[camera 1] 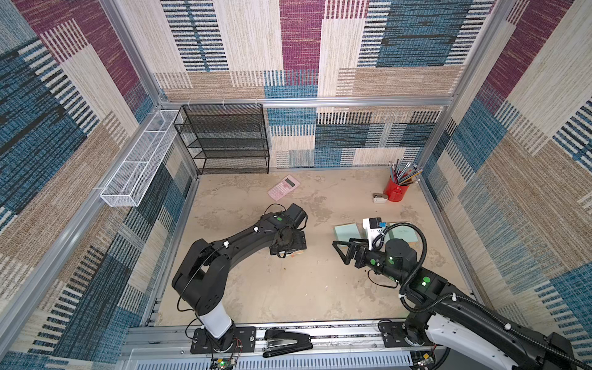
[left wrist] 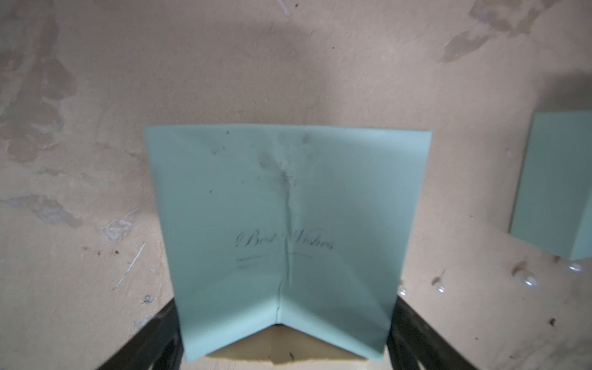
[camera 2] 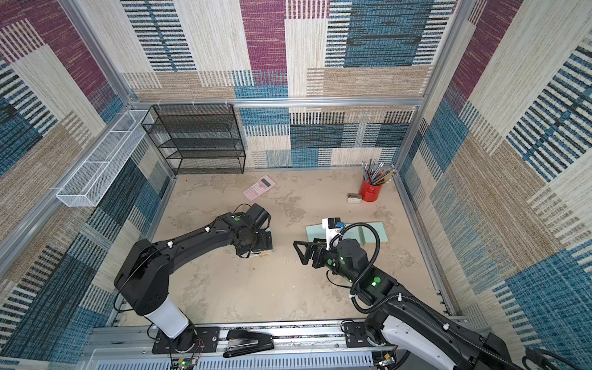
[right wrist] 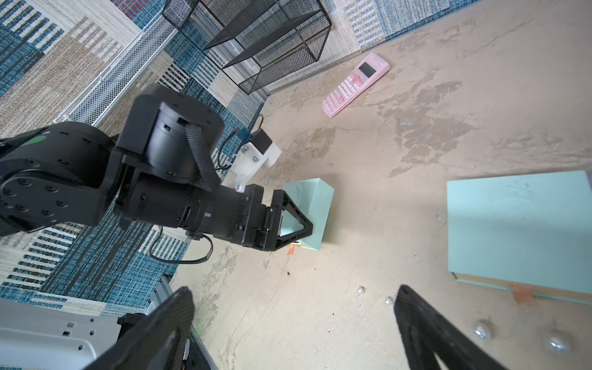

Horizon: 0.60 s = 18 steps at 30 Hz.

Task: Take out the earrings from the drawer-style jewelry box
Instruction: Pick up the jewelry box from the center of the board, then place the jewelry box at the center of the board.

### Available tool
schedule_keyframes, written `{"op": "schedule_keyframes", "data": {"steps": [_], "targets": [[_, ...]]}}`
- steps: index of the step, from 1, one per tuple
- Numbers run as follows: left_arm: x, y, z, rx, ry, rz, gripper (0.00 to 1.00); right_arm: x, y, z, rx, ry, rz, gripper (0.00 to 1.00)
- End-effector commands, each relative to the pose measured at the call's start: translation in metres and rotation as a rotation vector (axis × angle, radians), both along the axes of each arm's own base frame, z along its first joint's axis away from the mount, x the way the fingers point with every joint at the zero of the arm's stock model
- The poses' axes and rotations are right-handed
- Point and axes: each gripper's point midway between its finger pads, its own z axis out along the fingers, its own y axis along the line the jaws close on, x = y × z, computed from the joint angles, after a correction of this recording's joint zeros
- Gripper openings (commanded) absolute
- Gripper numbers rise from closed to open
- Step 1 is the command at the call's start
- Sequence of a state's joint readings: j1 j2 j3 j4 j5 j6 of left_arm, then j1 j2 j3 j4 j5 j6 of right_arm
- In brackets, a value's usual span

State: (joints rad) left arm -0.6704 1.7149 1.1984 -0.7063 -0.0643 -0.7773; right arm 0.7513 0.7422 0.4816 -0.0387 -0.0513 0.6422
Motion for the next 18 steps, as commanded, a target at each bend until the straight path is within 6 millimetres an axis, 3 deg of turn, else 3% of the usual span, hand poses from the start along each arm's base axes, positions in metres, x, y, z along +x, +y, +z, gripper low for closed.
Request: {"op": "schedule_keyframes", "data": {"steps": [1,7,14,18], "targets": [[0.006,-0.012,-0.001,-0.014,0.007,-0.027,0.88,0.0,-0.003,-0.003,-0.011,0.005,-0.013,0.99],[0.021,-0.044,0.013,-0.061,-0.025,-0.056,0.88,-0.001,-0.005,-0.005,-0.003,0.014,-0.022,0.99],[0.025,-0.081,0.006,-0.093,-0.003,-0.1,0.88,-0.003,-0.011,-0.005,-0.013,0.014,-0.035,0.99],[0.028,-0.092,-0.001,-0.092,0.01,-0.108,0.88,-0.005,-0.014,-0.006,-0.011,0.014,-0.04,0.99]]}}
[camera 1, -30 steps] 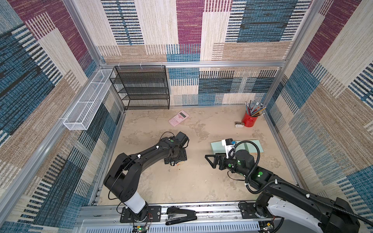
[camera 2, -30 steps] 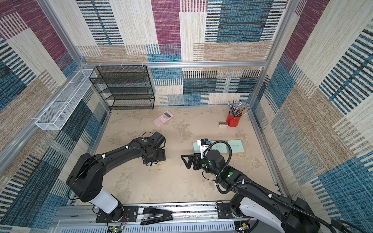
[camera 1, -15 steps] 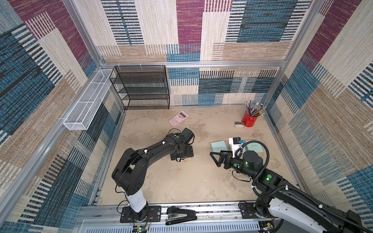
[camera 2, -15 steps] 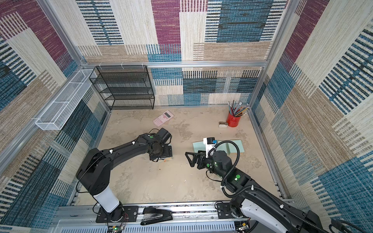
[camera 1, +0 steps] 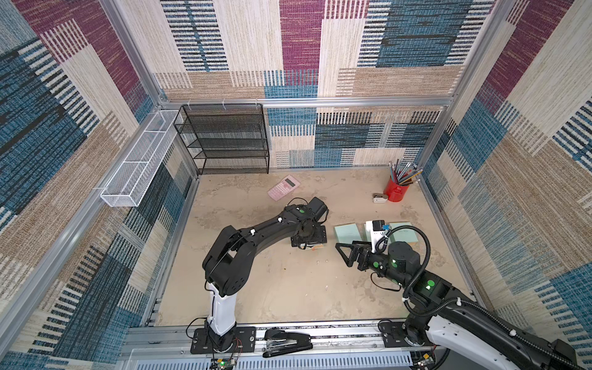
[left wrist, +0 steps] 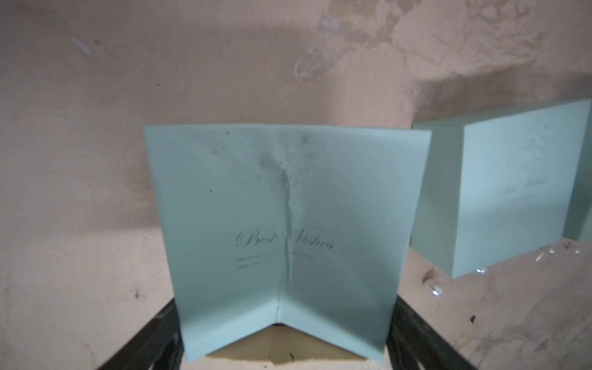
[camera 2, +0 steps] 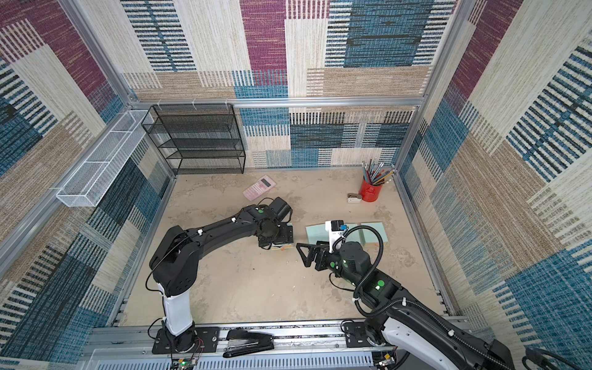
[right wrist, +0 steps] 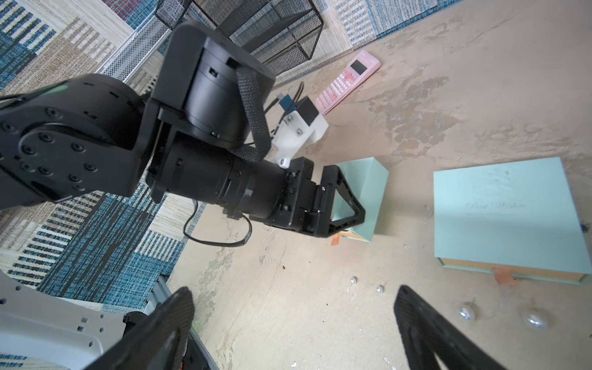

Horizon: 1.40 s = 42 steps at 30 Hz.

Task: Take out the earrings from the drawer-style jewelry box
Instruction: Place the jewelry box at the center of the board.

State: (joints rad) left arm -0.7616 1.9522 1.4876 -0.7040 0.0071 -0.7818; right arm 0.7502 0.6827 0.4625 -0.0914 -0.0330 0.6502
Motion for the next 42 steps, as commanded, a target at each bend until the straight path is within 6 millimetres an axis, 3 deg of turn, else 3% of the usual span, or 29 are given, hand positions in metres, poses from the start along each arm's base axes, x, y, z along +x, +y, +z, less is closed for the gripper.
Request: {"op": "schedule_keyframes", "data": {"steps": [1,7,12,15,23,28,34,38,42], "targets": [[0.002,-0.007,-0.002,-0.004,0.007,-0.003,0.88,0.0,-0.004,-0.002,-0.005,0.005,-0.019,0.99],[-0.001,-0.02,-0.009,-0.013,0.032,-0.013,0.88,-0.002,-0.006,-0.006,-0.009,0.009,-0.021,0.99],[-0.005,-0.022,-0.009,-0.022,0.046,-0.001,0.95,-0.001,-0.006,-0.007,-0.015,0.008,-0.022,0.99],[-0.006,-0.023,-0.005,-0.032,0.041,0.004,1.0,0.0,-0.006,-0.008,-0.019,0.006,-0.023,0.99],[-0.008,-0.026,0.01,-0.078,0.035,0.011,0.98,0.004,-0.004,-0.012,-0.029,0.017,-0.029,0.99],[-0.01,-0.01,0.036,-0.126,-0.018,0.027,0.99,0.01,-0.004,-0.01,-0.036,0.013,-0.033,0.99],[-0.016,0.019,0.059,-0.293,-0.103,0.011,1.0,0.021,0.008,-0.025,-0.102,0.043,0.002,0.99],[-0.007,0.032,0.071,-0.357,-0.121,-0.045,0.95,0.029,0.026,-0.033,-0.132,0.062,0.06,0.78],[0.003,0.029,0.072,-0.444,-0.094,-0.052,0.75,0.044,0.035,-0.039,-0.17,0.074,0.051,0.54]]}}
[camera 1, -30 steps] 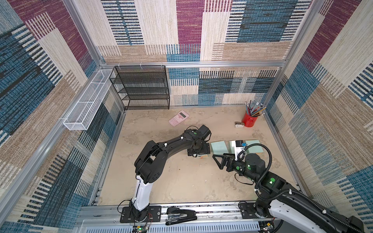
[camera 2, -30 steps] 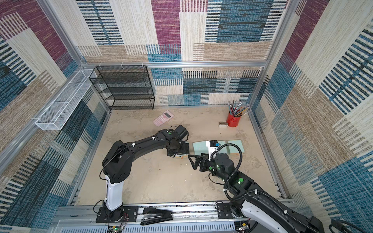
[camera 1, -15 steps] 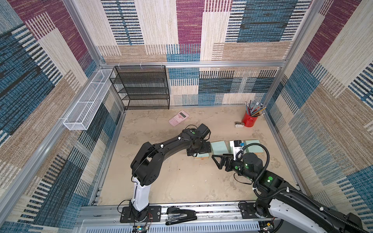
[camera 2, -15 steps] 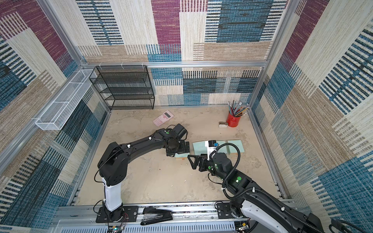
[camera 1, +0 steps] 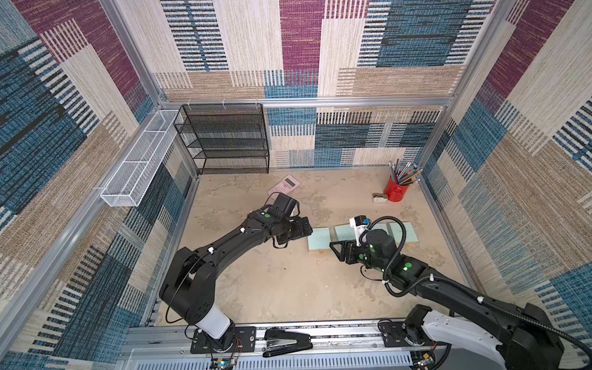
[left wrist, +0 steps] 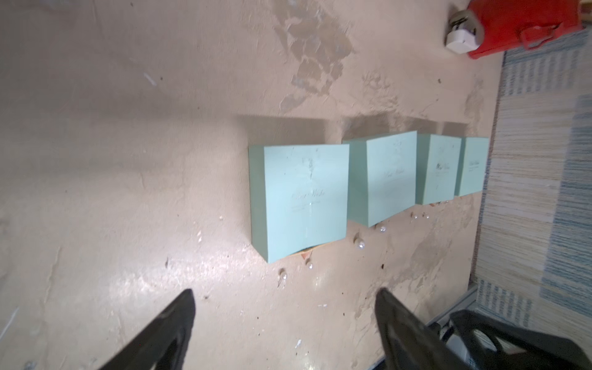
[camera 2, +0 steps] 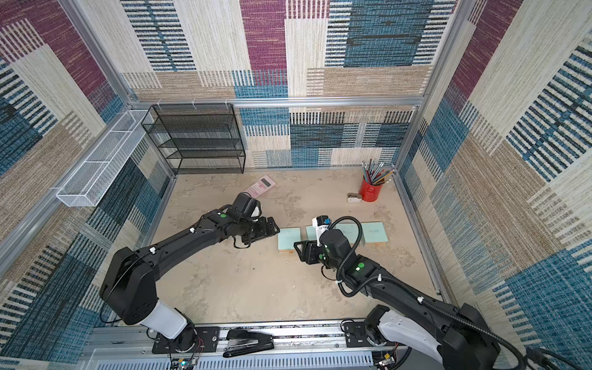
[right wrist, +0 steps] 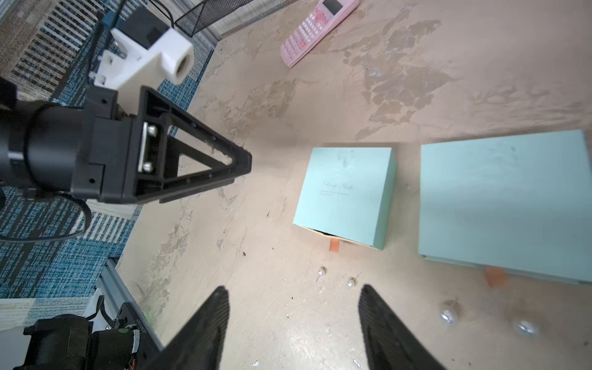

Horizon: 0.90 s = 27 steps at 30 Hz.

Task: Take out the earrings from the drawer-style jewelry box
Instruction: Place the jewelry box at the center of the board, then adjust the jewelry box at the center of the board.

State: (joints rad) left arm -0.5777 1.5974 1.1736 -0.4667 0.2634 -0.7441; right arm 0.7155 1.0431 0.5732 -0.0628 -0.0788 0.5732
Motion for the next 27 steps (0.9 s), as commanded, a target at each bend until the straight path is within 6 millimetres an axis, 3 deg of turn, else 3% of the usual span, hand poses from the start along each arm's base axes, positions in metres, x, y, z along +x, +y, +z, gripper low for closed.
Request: {"op": "schedule_keyframes", "data": {"steps": [1,4,8,18,27], "targets": [[0.005,-0.019,0.005,-0.136,-0.009,-0.093,0.69,0.016,0.009,0.01,0.012,-0.052,0.014,0.46],[0.011,-0.032,-0.006,-0.178,0.023,-0.117,0.58,0.033,0.007,-0.003,0.006,-0.016,0.001,0.24],[0.014,-0.045,-0.025,-0.218,0.074,-0.142,0.43,0.045,0.014,-0.02,-0.004,0.022,0.013,0.07],[0.012,-0.035,-0.065,-0.19,0.151,-0.086,0.23,0.058,0.02,-0.062,-0.051,0.11,0.022,0.0],[0.009,-0.027,-0.08,-0.195,0.182,-0.063,0.2,0.067,0.013,-0.093,-0.093,0.172,-0.009,0.0]]}}
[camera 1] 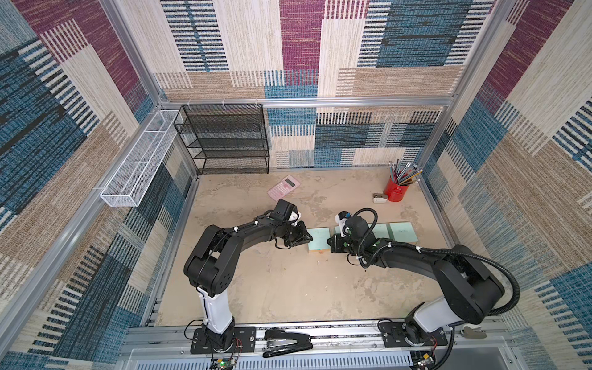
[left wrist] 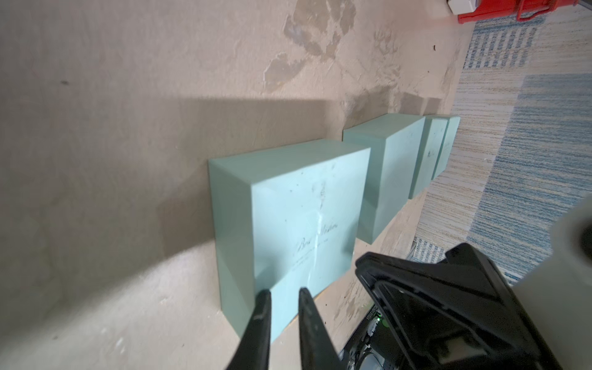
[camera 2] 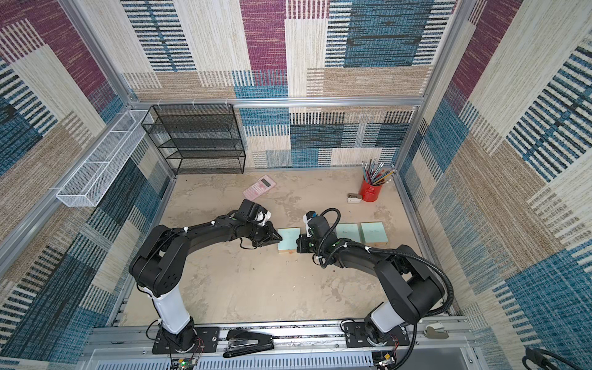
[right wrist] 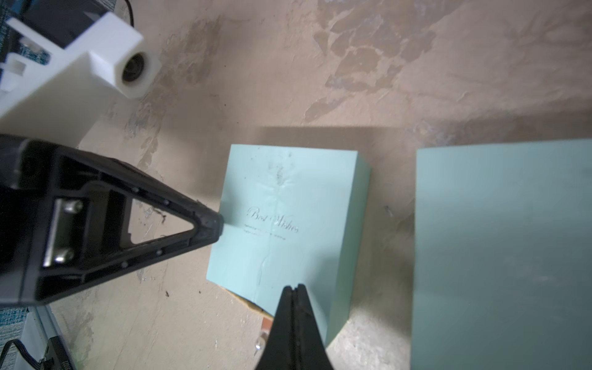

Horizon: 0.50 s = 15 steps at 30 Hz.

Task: Take out the earrings from the drawer-style jewelry box
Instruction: Adjust the jewelry box at the center of the board.

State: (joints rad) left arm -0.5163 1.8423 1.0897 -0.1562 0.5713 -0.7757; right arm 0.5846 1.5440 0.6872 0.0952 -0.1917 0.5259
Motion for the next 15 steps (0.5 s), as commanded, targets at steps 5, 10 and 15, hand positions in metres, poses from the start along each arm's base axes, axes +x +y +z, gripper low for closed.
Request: {"op": "schedule_keyframes", "data": {"steps": [5,10,15], "targets": [[-0.001,0.011,-0.014,0.04,0.025,0.029,0.2,0.009,-0.005,-0.014,-0.011,0.02,-0.041,0.0],[-0.002,0.02,-0.026,0.05,0.049,0.051,0.19,0.008,-0.014,-0.015,-0.008,0.025,-0.085,0.0],[-0.002,0.024,-0.024,0.021,0.054,0.07,0.19,0.005,-0.021,-0.02,-0.014,0.036,-0.109,0.0]]}}
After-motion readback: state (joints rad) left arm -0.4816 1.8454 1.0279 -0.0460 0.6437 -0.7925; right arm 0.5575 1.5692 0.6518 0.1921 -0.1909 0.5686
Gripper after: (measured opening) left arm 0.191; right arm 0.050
